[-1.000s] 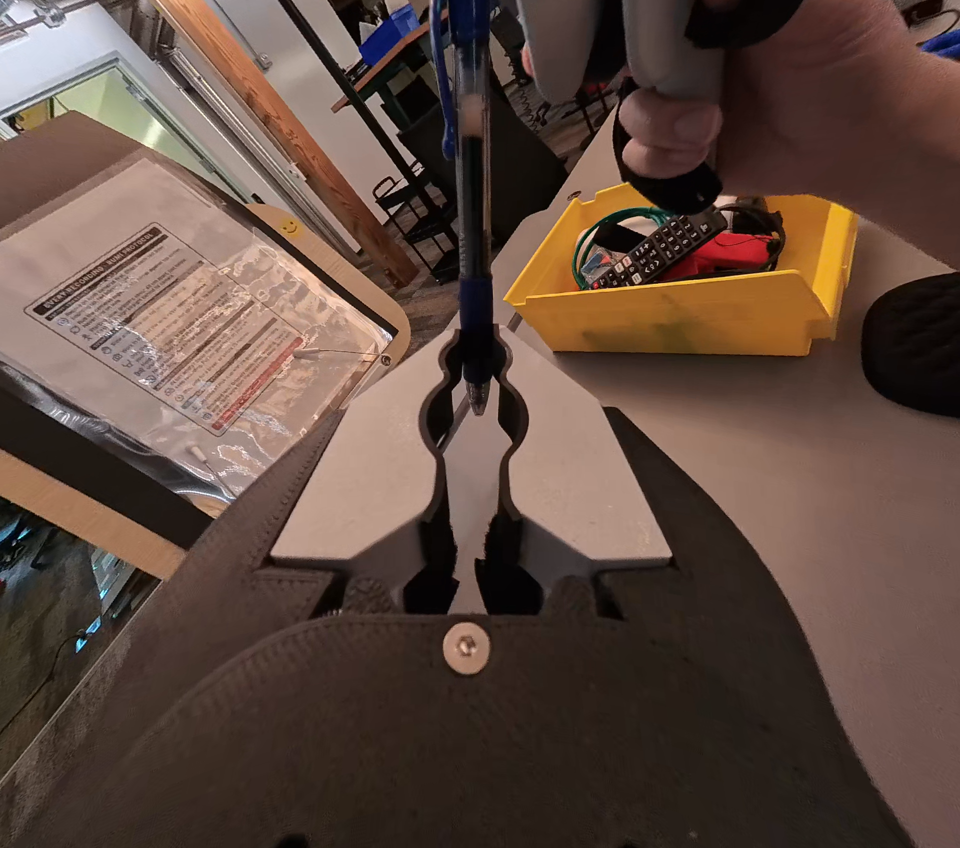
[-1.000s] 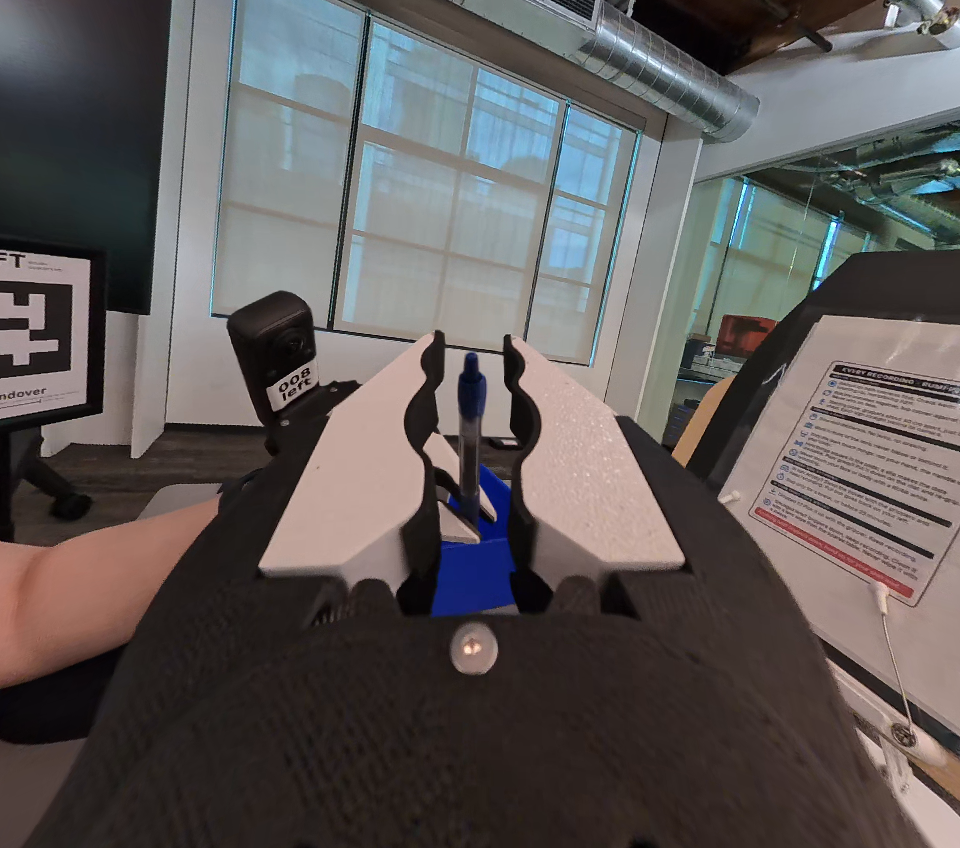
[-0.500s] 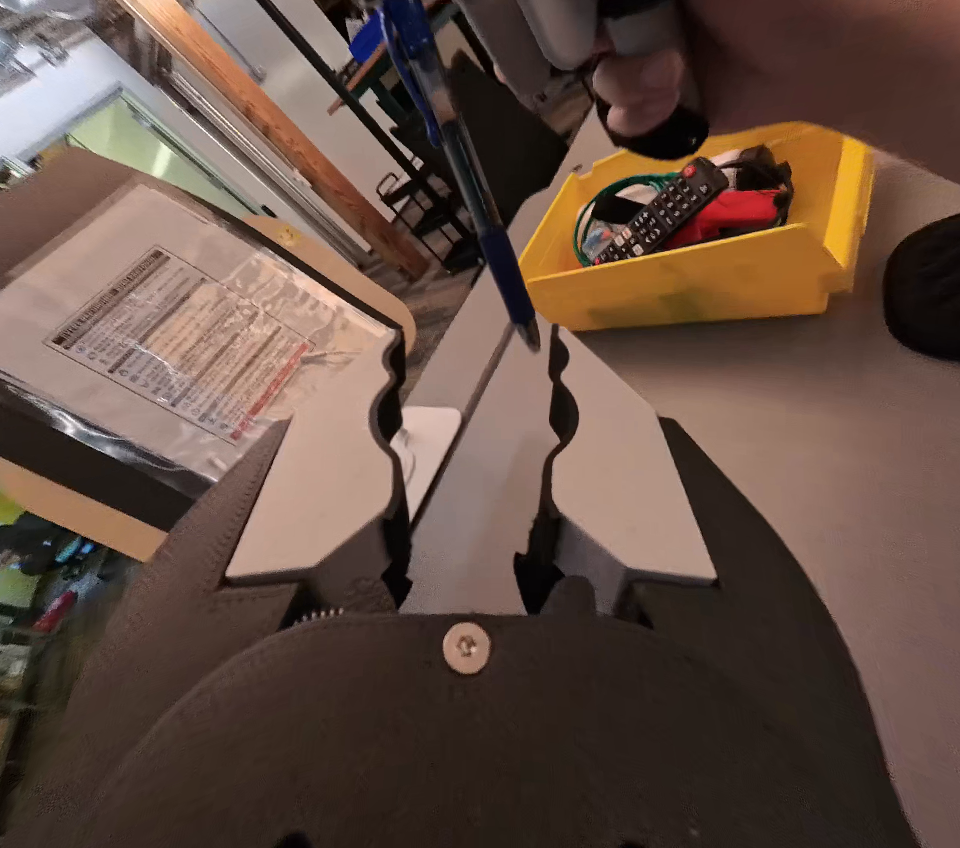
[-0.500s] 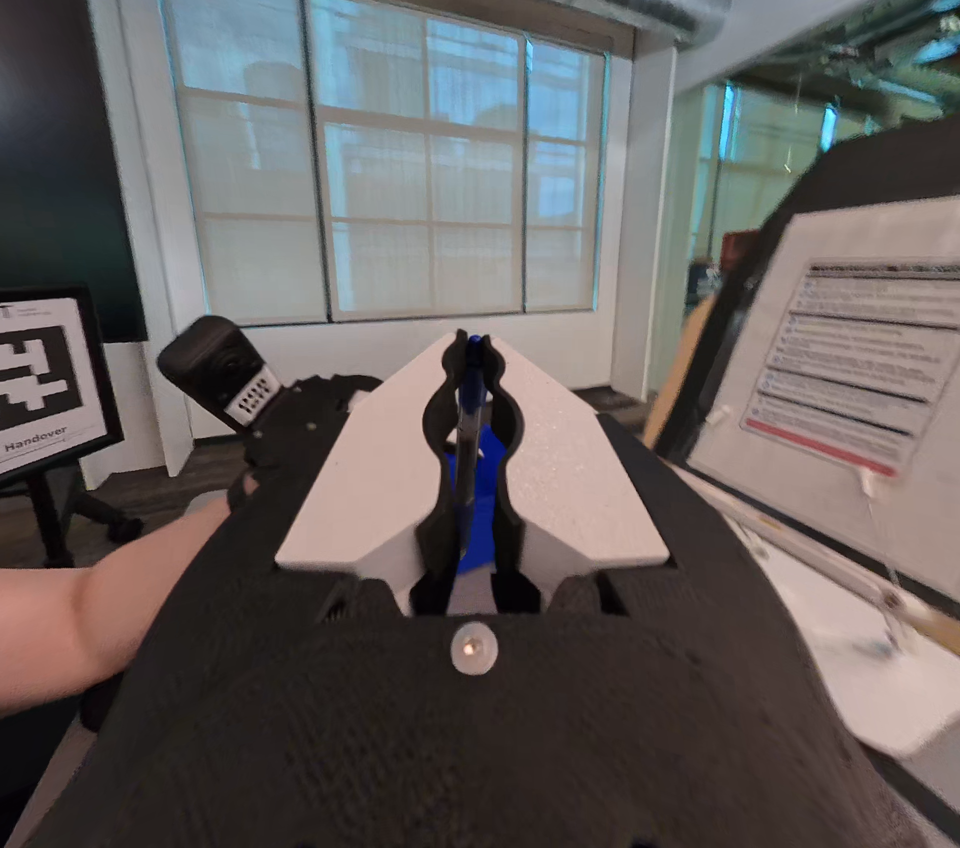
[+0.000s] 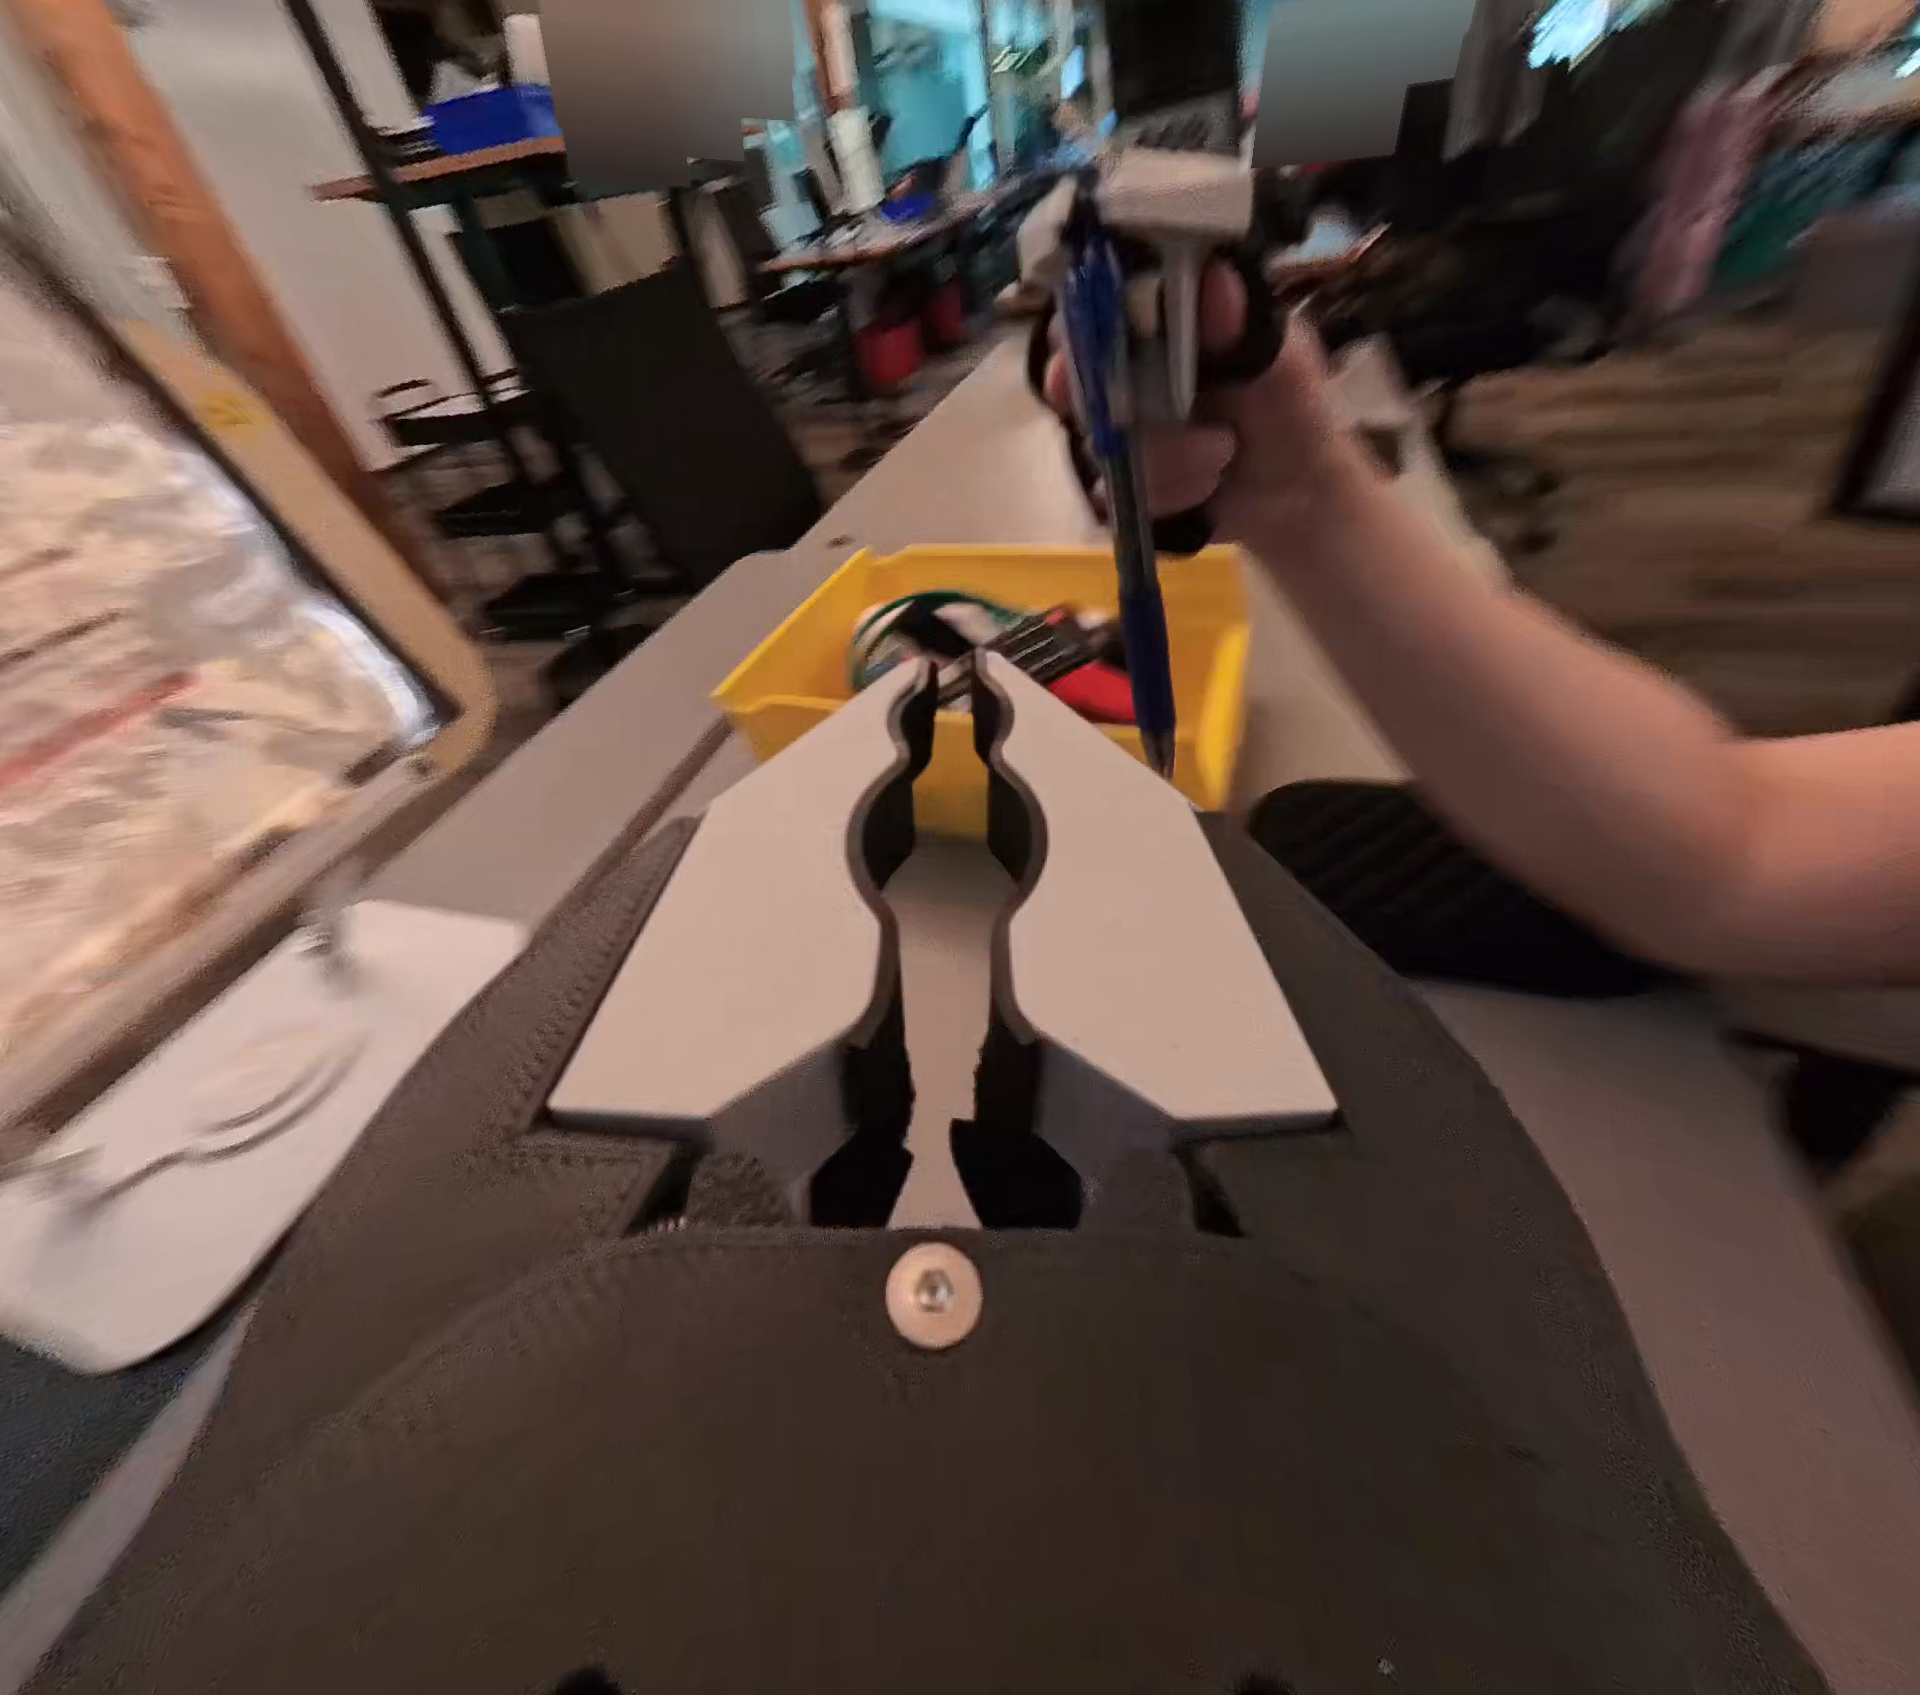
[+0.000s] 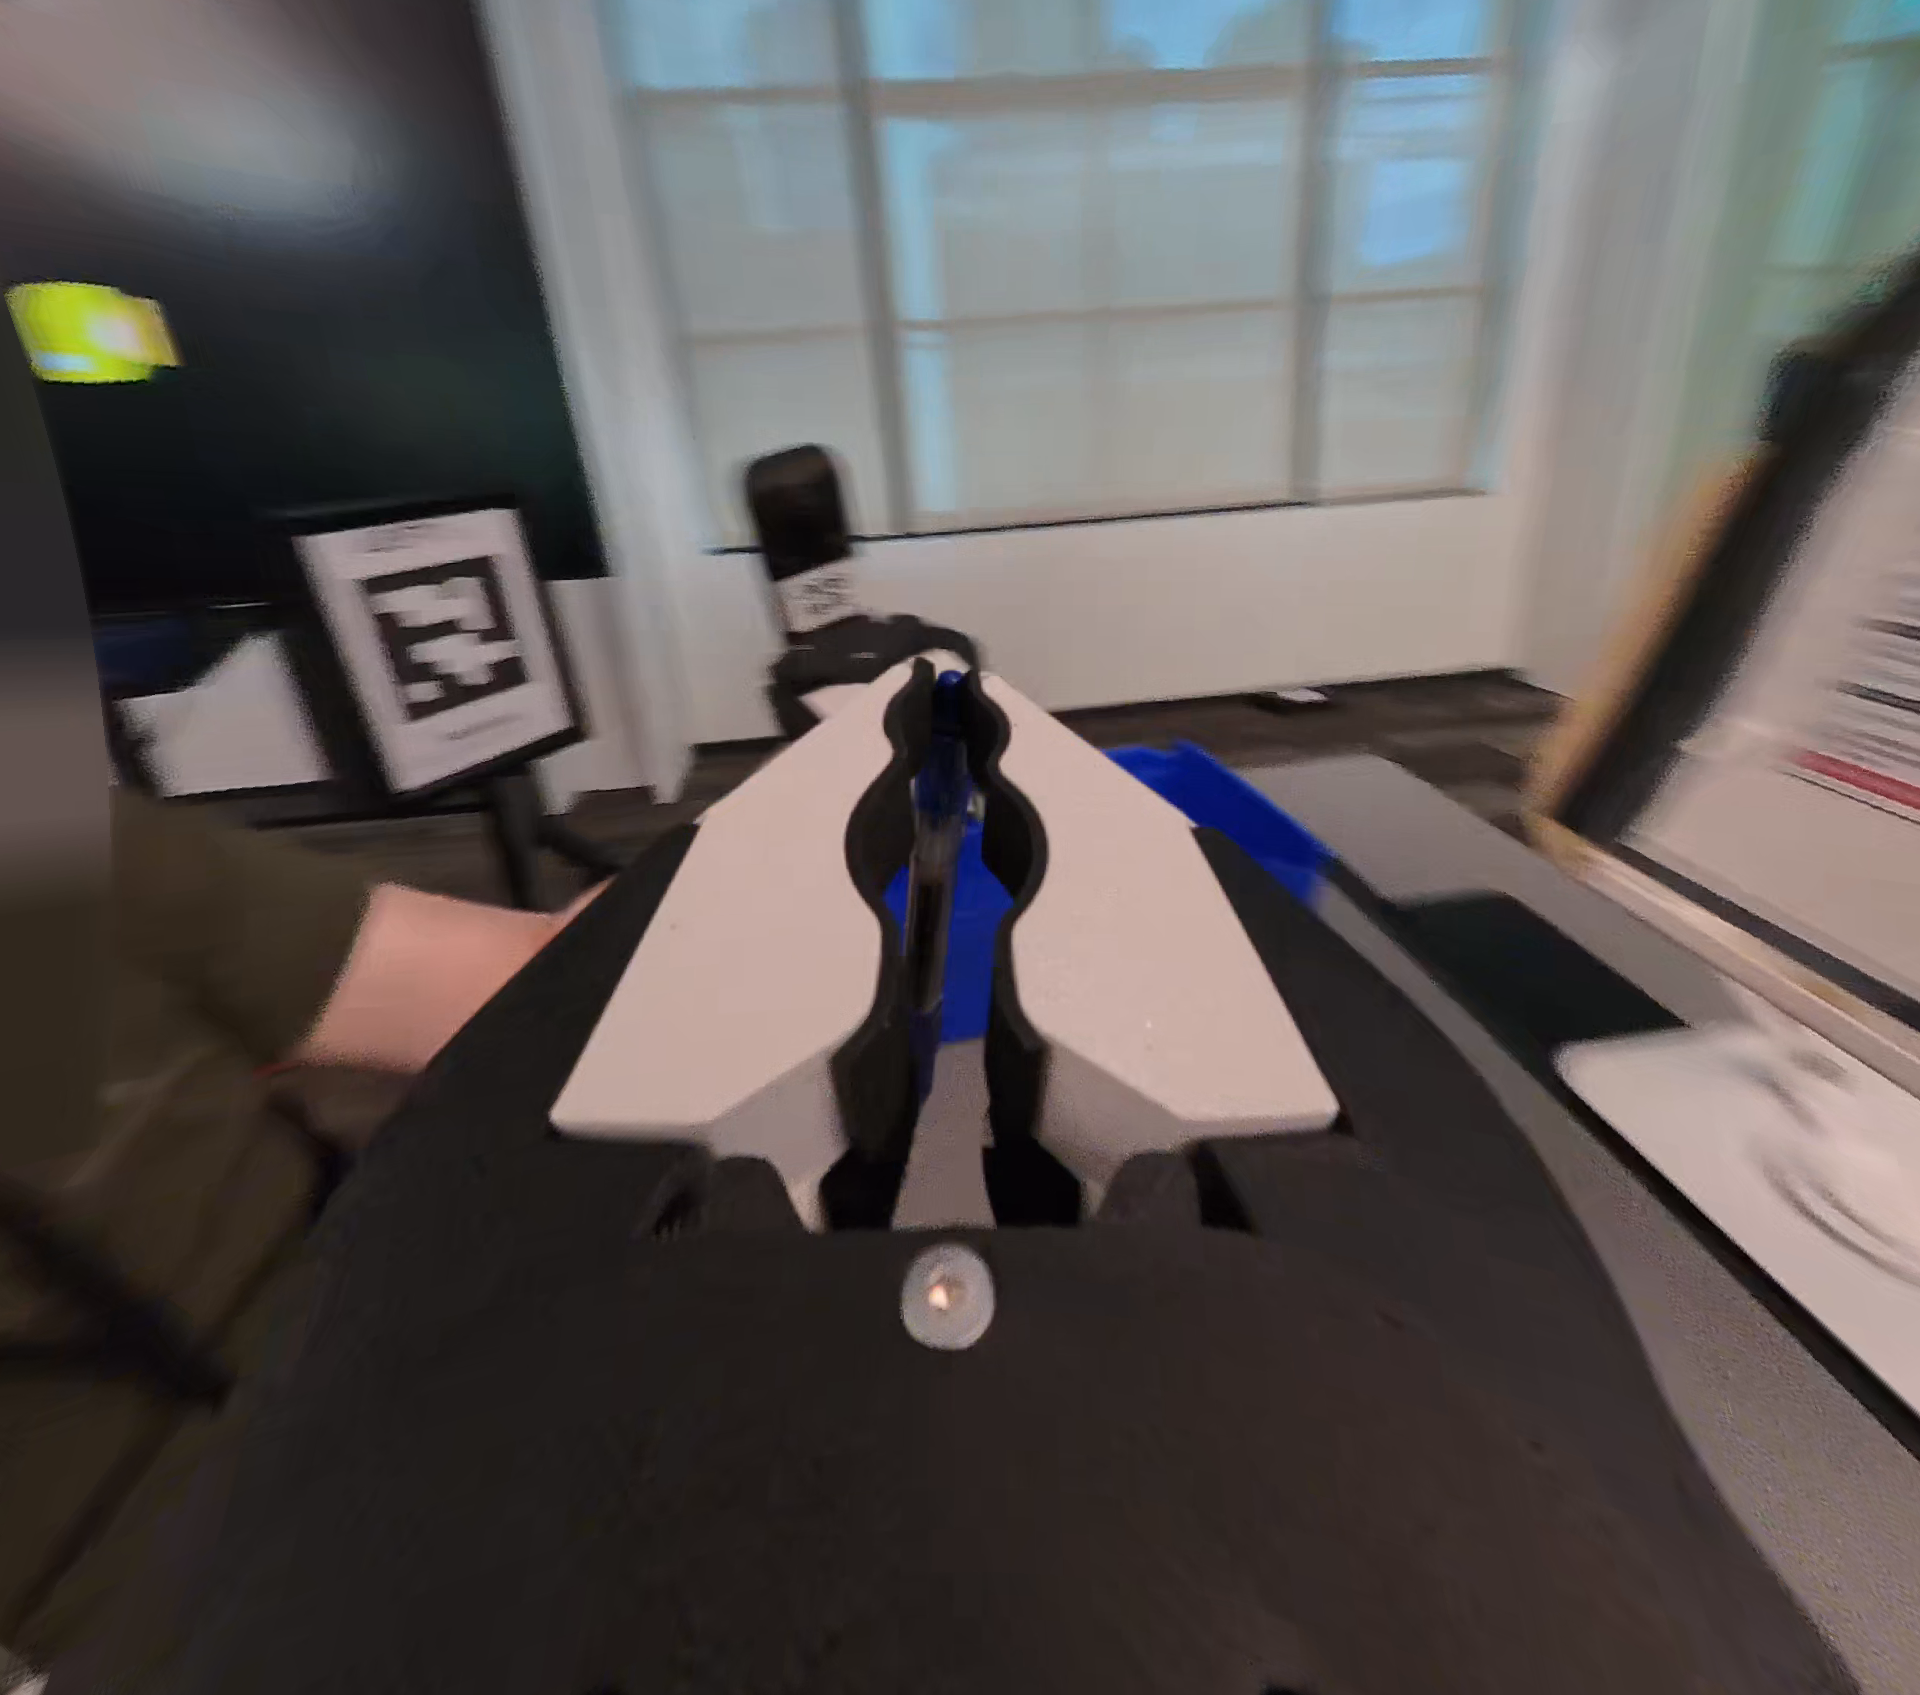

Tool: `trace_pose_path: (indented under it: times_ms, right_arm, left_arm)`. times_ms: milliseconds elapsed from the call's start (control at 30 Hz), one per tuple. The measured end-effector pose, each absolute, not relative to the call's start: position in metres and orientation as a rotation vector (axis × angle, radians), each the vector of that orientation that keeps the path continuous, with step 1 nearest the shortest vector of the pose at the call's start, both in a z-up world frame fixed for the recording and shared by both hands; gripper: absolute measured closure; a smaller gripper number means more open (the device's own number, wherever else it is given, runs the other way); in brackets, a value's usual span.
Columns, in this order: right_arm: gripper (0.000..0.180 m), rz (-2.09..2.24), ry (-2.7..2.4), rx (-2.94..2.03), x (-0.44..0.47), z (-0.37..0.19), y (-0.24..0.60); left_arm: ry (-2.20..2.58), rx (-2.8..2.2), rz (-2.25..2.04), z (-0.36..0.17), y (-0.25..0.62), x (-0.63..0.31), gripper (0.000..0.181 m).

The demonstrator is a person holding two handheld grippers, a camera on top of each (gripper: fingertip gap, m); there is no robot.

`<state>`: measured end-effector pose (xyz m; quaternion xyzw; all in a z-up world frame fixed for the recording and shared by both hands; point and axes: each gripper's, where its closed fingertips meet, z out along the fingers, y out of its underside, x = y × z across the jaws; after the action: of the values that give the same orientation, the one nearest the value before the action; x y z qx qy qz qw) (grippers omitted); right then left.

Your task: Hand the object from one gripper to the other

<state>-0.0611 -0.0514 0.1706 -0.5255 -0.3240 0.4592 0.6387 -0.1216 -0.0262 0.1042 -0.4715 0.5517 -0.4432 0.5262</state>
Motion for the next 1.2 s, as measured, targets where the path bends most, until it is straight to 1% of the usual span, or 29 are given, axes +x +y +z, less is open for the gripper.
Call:
trace_pose_path:
  times_ms: [100, 167, 200, 367, 500, 600, 833, 1000, 1200]
  right_arm:
    - [0.176, 1.168, -0.851, -1.138, -0.084, 0.176, -0.073]
    - [0.176, 1.165, -0.898, -1.16, -0.097, 0.171, -0.075]
    - [0.176, 1.153, -0.918, -1.179, -0.104, 0.167, -0.074]
    - [0.175, 1.173, -1.006, -1.203, -0.13, 0.158, -0.078]
    - [0.175, 1.172, -1.039, -1.204, -0.138, 0.155, -0.081]
    - [0.175, 1.165, -1.057, -1.207, -0.141, 0.153, -0.082]
    - [0.175, 1.179, -1.079, -1.188, -0.142, 0.153, -0.087]
    - [0.175, 1.187, -1.07, -1.154, -0.141, 0.156, -0.088]
    - [0.136, 1.081, -0.858, -1.054, -0.122, 0.179, -0.065]
  left_arm:
    - [1.305, -1.098, -1.306, 0.12, -0.048, -0.124, 0.165]
    - [1.319, -1.101, -1.395, 0.125, -0.062, -0.122, 0.152]
    - [1.319, -1.113, -1.415, 0.127, -0.066, -0.121, 0.151]
    - [1.31, -1.127, -1.348, 0.13, -0.073, -0.115, 0.156]
    - [1.368, -1.091, -1.402, 0.131, -0.085, -0.119, 0.16]
    - [1.396, -1.091, -1.441, 0.13, -0.09, -0.121, 0.16]
    - [1.435, -1.047, -1.447, 0.127, -0.096, -0.118, 0.175]
    - [1.427, -1.029, -1.455, 0.13, -0.096, -0.119, 0.176]
    - [1.25, -1.061, -1.483, 0.15, -0.068, -0.136, 0.177]
